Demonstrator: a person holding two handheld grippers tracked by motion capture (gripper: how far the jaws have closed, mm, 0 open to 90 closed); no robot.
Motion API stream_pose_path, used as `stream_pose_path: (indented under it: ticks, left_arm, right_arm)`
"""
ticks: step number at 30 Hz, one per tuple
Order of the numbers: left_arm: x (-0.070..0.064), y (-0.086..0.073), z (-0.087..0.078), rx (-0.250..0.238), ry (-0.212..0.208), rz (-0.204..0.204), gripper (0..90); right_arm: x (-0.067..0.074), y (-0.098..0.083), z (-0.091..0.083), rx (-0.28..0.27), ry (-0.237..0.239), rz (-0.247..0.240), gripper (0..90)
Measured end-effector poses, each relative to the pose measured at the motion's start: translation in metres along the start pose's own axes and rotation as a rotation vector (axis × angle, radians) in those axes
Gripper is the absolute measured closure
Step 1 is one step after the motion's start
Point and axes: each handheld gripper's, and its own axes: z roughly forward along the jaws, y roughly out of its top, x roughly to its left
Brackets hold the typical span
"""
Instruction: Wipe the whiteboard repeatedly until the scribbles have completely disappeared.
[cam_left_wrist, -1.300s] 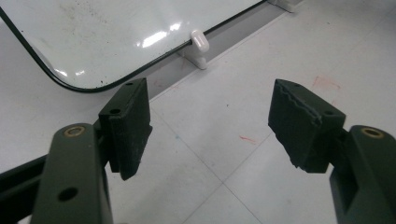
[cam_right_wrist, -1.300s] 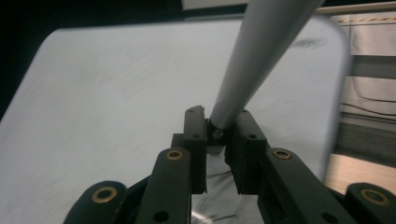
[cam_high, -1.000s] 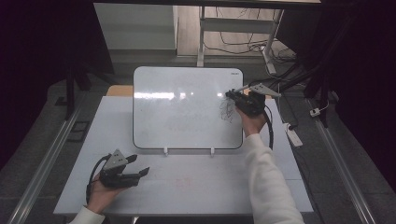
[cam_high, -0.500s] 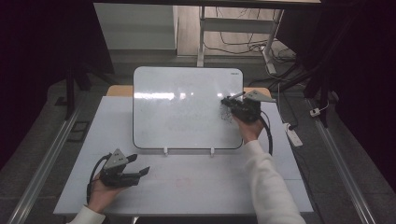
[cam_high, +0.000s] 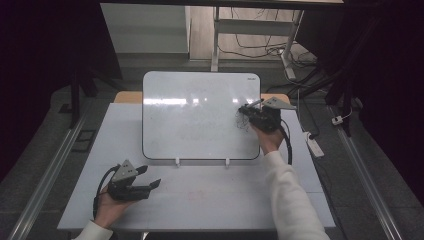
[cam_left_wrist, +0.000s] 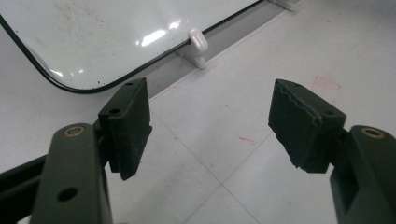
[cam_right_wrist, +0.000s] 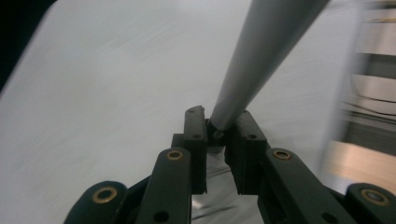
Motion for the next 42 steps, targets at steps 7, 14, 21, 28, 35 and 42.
stream_pose_path:
  ticks: [7,14,21,28,35,42]
  left_arm:
    - [0.003,0.000,0.002,0.002,-0.001,-0.005,30.2]
    - [0.001,0.000,0.000,-0.006,-0.001,-0.002,30.2]
    - [0.001,0.000,0.002,0.004,-0.003,-0.002,30.2]
    - [0.002,0.001,0.003,0.004,-0.001,-0.005,30.1]
    - [0.001,0.000,0.001,-0.003,0.000,-0.003,30.1]
    - [0.000,0.001,0.001,0.001,-0.001,0.001,30.1]
  right_arm:
    - [-0.009,0.001,-0.003,-0.019,-0.010,0.050,78.0]
    - [-0.027,0.003,-0.014,-0.042,-0.074,0.074,78.0]
    - [-0.013,-0.004,-0.014,0.018,-0.014,-0.013,77.9]
    - [-0.009,-0.012,-0.017,0.026,-0.008,-0.011,77.9]
    - [-0.023,-0.013,-0.026,-0.007,-0.044,0.051,77.9]
    - [-0.024,-0.018,-0.031,0.003,-0.035,0.053,78.0]
